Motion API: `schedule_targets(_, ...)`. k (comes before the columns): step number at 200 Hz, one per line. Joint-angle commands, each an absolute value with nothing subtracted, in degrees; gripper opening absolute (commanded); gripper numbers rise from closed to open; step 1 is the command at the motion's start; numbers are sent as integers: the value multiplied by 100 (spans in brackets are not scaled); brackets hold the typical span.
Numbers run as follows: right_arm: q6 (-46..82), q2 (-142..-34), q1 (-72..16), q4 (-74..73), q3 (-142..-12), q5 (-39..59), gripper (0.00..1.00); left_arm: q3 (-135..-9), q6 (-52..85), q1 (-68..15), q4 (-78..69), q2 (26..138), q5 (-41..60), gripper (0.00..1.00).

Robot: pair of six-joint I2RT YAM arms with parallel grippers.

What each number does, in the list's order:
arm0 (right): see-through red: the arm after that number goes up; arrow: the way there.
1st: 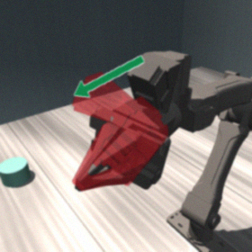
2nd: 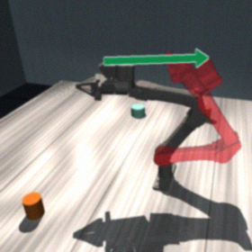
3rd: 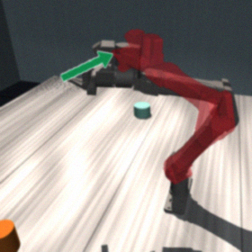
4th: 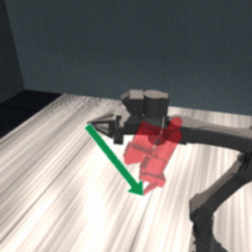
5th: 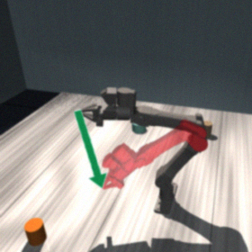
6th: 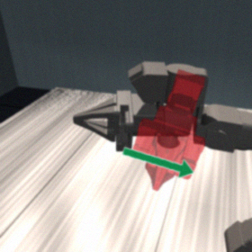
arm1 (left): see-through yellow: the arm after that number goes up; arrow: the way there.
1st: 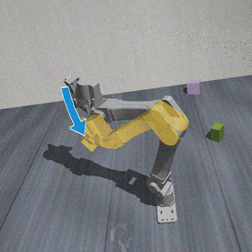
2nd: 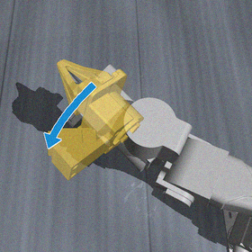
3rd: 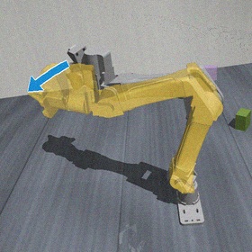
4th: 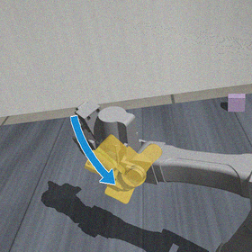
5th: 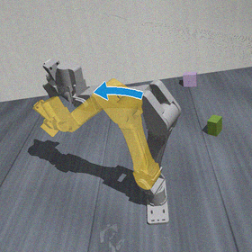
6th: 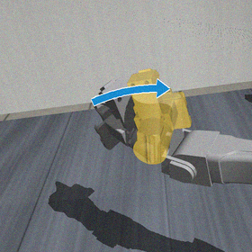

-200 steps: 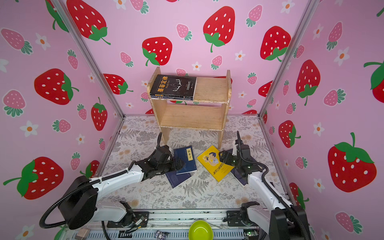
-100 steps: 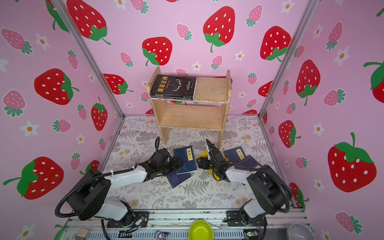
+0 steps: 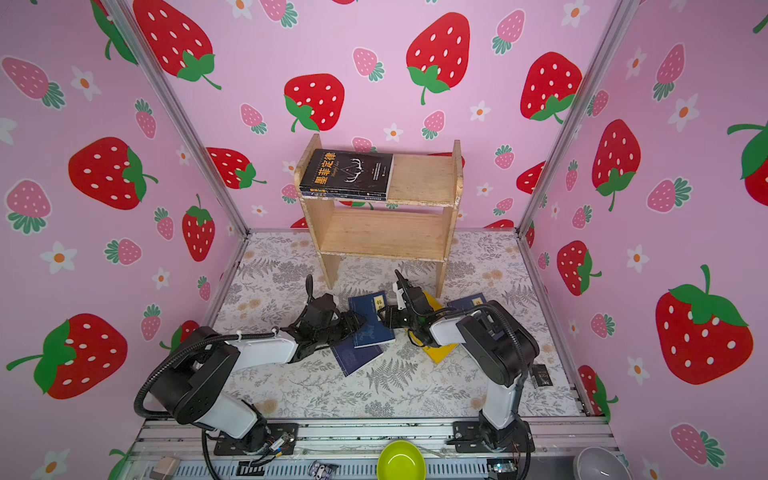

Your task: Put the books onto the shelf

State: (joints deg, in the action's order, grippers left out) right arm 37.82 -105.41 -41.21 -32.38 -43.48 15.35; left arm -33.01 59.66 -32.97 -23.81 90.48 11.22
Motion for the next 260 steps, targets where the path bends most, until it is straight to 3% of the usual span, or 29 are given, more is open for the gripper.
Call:
schedule_targets(1, 3722, -10865, -4199, -3287, -4524, 2106, 47, -3170, 6002, -3287, -2815, 9251, 1370, 61)
schedule_targets(57, 3562, -11031, -4206, -3099, -4907, 2261, 45, -3028, 5943, -3225, -2950, 8869, 1256, 38)
schedule_targets(91, 3486, -10718, -4200, -2813, -5026, 2218, 45, -3081, 5778, -3226, -2431, 8389, 1121, 17)
schedule_targets(127, 3354, -9827, -4201, -2187, -4995, 1547, 63, -2890, 5739, -3235, -1981, 7519, 960, 7)
schedule_targets(143, 3330, -9348, -4184, -1825, -4962, 1248, 68, -2874, 5596, -3247, -1545, 7034, 847, 7)
schedule_targets(154, 3351, -8997, -4166, -1578, -4916, 1030, 70, -2852, 5581, -3260, -1240, 6661, 820, 0)
schedule_targets(209, 3981, -7152, -3965, -981, -4155, 651, 85, -2760, 5786, -3299, -265, 4787, 297, 0)
schedule_targets(260, 5024, -5650, -3902, -1739, -2900, 779, 99, -2795, 5984, -3342, -914, 4210, 151, 0)
